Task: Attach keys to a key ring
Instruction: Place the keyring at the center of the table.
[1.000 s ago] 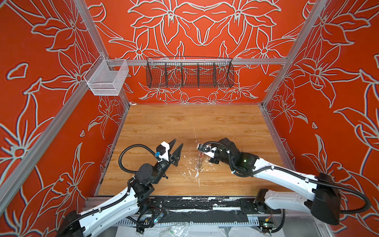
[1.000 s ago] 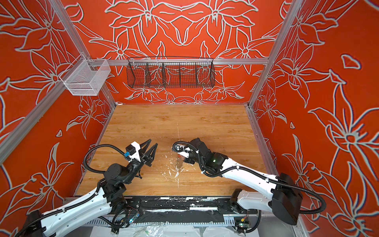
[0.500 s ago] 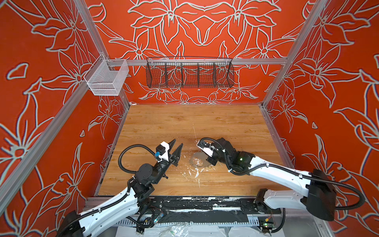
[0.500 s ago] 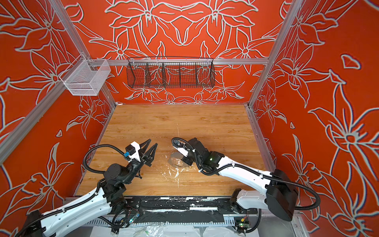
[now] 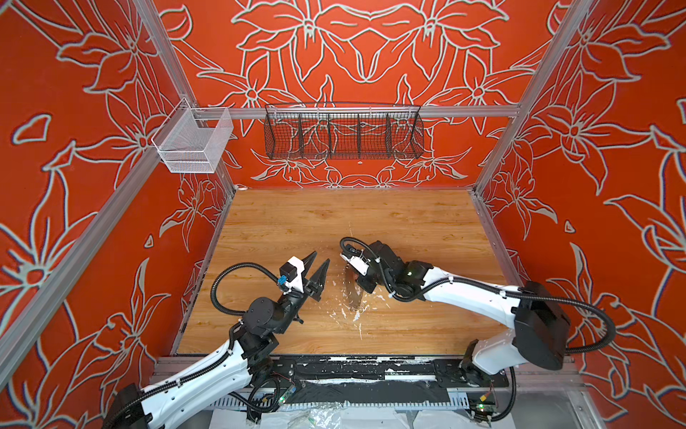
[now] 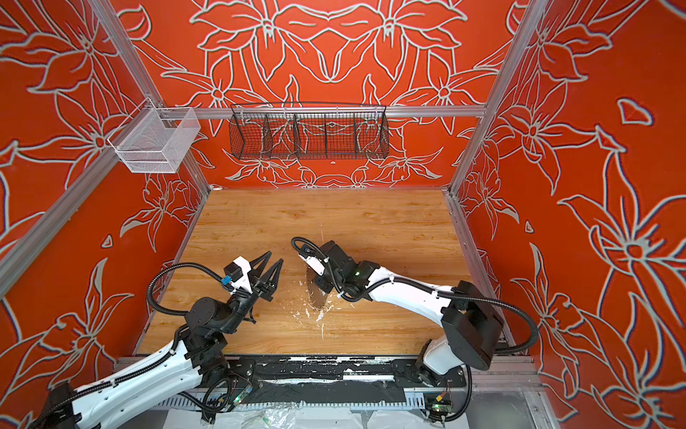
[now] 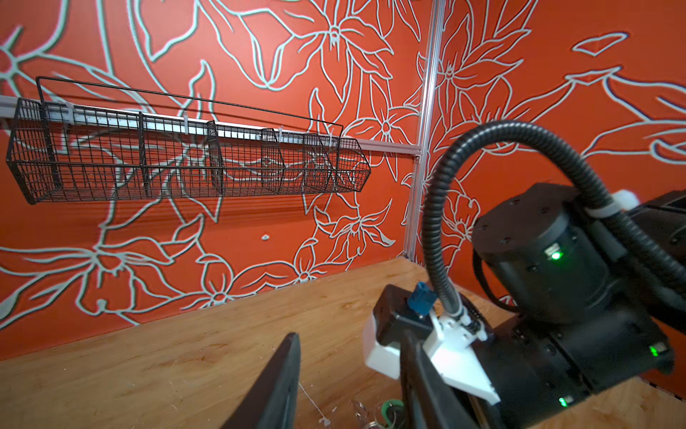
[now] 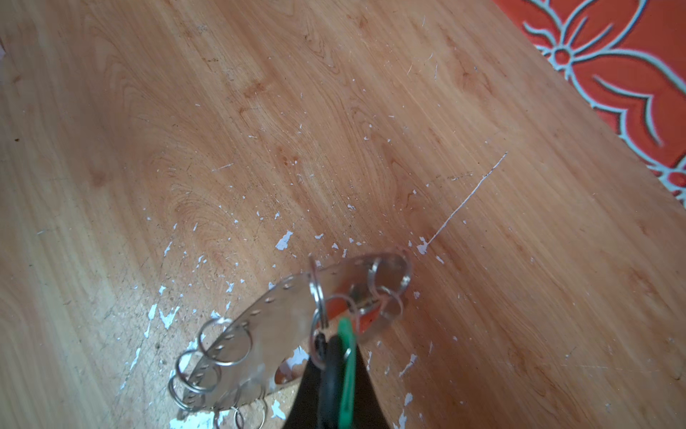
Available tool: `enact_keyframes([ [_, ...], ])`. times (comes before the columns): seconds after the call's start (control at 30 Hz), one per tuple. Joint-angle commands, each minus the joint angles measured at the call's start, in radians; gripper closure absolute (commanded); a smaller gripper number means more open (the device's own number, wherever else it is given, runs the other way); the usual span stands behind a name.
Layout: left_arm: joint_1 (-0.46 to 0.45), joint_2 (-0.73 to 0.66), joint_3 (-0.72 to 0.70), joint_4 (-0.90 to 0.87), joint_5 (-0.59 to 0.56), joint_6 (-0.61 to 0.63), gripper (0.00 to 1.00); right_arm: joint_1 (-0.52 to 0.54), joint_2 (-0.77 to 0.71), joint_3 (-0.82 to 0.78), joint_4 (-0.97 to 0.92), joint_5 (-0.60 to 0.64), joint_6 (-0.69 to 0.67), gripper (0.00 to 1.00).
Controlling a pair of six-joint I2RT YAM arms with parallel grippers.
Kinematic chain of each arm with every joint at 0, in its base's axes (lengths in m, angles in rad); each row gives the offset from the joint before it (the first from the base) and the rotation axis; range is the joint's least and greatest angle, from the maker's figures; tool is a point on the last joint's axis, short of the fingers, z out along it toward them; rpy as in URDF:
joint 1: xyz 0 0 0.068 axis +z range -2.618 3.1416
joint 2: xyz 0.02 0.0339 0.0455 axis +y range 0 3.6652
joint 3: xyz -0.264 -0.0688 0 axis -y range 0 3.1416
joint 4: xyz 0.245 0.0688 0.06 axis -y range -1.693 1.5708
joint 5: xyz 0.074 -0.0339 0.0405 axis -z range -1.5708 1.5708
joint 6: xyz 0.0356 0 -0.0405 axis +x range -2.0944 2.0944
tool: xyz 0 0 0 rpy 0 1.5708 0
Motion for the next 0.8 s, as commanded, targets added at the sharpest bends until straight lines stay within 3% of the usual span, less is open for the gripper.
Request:
enact_keyframes([
  [0.0,0.008,-0.01,-0.014,0.028,-0.01,0.01,0.56,0.015,0.06,0.068,-0.015,0.017,0.058,1.0],
  [0.47,0.01,-0.089,-0.059,0.048,-0.059,-0.004,0.56,0.056,0.428,0.337,-0.077,-0.001,0.135,0.99],
  [0.63,0.011,-0.113,-0.07,0.048,-0.074,-0.01,0.55,0.057,0.487,0.381,-0.064,-0.022,0.146,0.91],
  [0.77,0.011,-0.11,-0.069,0.05,-0.074,-0.01,0.55,0.056,0.494,0.4,-0.053,-0.041,0.156,0.76],
])
